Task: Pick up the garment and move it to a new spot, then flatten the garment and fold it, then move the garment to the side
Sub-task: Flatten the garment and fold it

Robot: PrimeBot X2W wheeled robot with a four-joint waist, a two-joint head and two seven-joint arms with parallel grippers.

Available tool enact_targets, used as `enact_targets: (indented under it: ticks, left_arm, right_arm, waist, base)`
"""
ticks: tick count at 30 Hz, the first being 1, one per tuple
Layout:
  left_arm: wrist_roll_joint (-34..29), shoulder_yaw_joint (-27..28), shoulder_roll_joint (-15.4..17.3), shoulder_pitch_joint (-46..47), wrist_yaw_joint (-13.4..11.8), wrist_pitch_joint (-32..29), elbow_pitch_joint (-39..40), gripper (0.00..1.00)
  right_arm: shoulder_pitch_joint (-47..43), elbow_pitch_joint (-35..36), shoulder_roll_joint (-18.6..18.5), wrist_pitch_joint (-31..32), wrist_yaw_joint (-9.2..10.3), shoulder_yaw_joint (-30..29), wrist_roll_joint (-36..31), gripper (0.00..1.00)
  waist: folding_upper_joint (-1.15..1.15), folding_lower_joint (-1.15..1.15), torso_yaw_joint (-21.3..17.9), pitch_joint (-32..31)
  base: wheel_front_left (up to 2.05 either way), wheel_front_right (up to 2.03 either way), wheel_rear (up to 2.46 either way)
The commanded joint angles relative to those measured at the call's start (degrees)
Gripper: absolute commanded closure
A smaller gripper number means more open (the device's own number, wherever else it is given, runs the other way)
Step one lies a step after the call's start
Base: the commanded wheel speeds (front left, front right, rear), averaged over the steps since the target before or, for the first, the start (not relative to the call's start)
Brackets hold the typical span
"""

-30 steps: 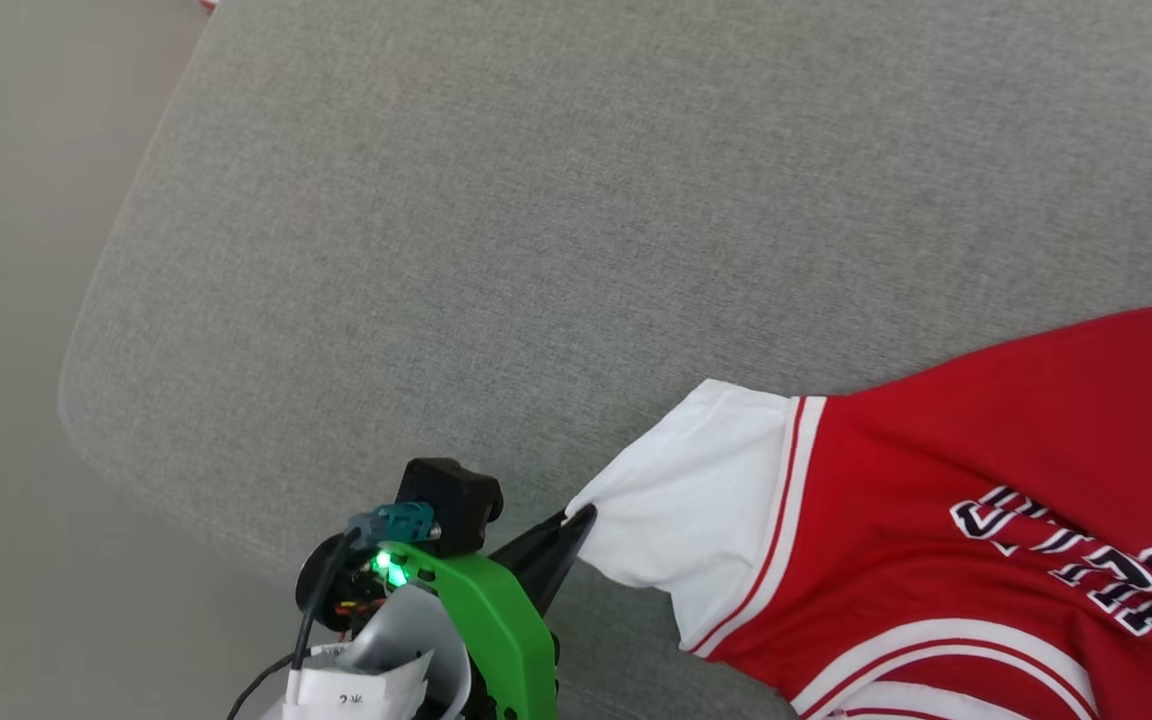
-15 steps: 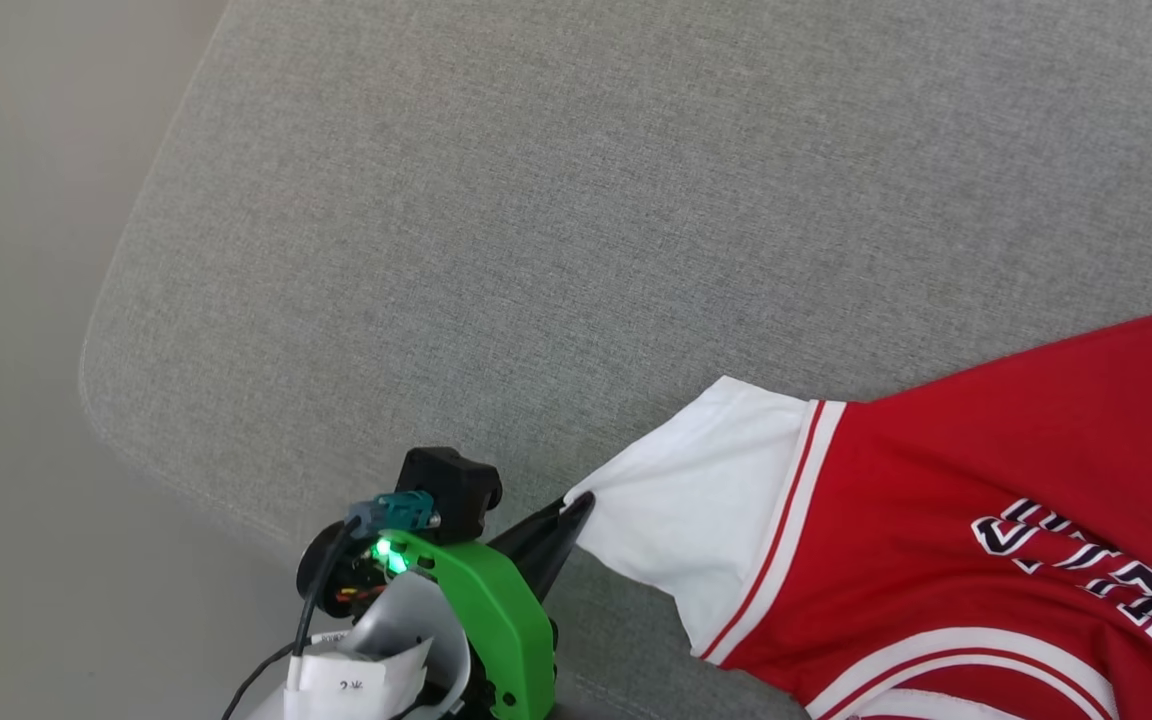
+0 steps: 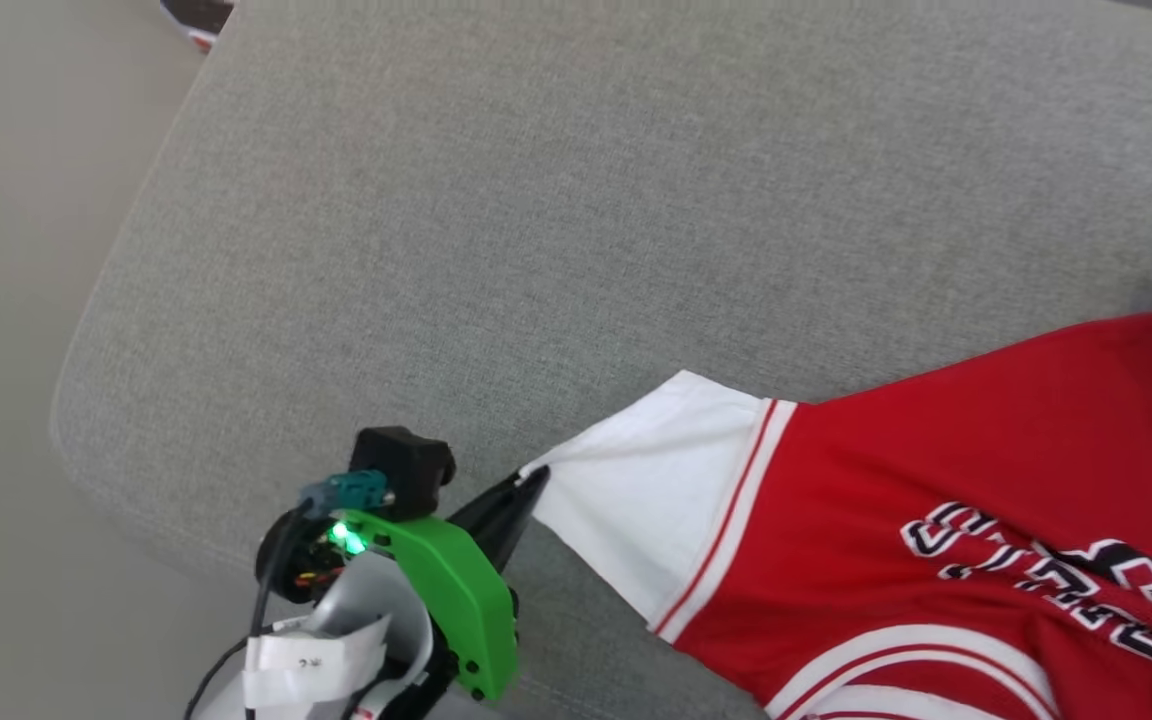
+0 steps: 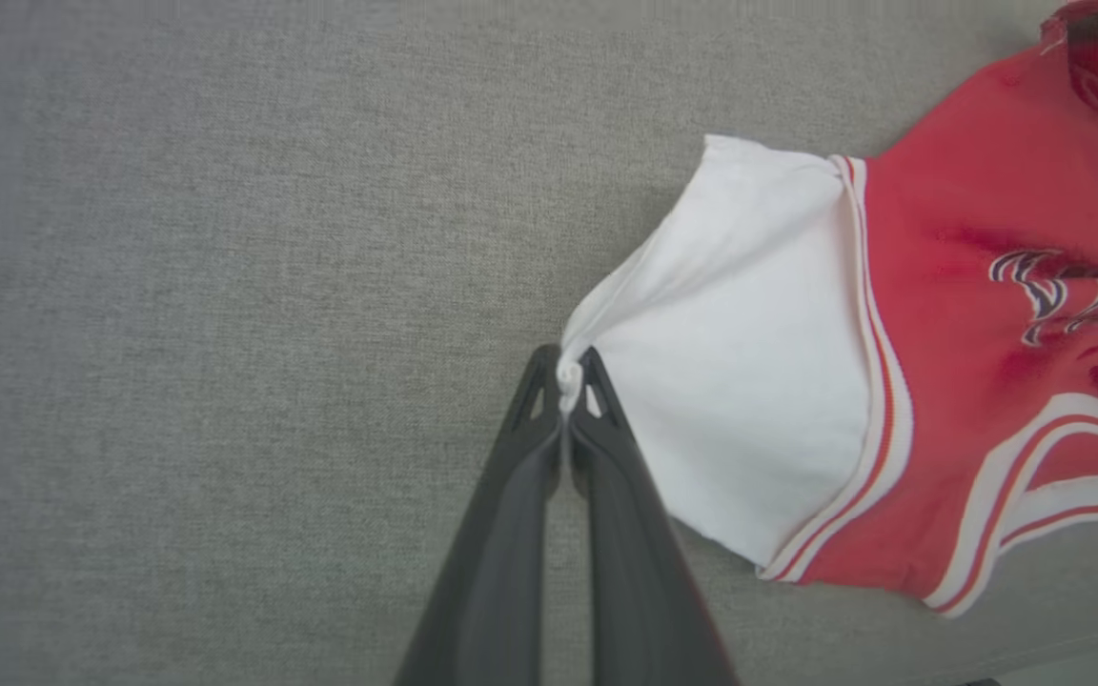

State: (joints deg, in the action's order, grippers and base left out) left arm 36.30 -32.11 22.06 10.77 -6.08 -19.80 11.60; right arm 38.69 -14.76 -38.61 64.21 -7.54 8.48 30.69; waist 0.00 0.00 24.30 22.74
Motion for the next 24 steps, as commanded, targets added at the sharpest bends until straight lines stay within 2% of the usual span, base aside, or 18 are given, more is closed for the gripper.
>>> enact_targets:
  ticks: [1, 12, 24]
  left_arm:
    - [0.4, 1.0, 0.8, 0.8, -0.5, 0.6, -0.1, 1.00]
    - [-0.1, 8.0, 6.1, 3.2, -2.5, 1.9, 2.5, 1.00]
    - [-3.0, 13.6, 9.6, 10.2, -4.3, 3.6, 5.5, 1.00]
  right_arm:
    - [-0.7, -0.2, 0.2, -1.8, 0.05, 0.7, 1.0, 1.00]
    - [1.4, 2.1, -1.1, -18.0, 0.05, 5.0, 5.9, 1.00]
    - [1.8, 7.2, -3.2, -29.1, 0.05, 7.5, 8.6, 1.00]
  waist:
    - [0.00, 0.00, -2.8, -3.5]
    - [0.00, 0.00, -11.6, -13.2]
    - [0.00, 0.00, -19.3, -19.4]
  base:
    - [0.00, 0.00, 0.00]
    - [0.00, 0.00, 0.00]
    - [0.00, 0.00, 0.00]
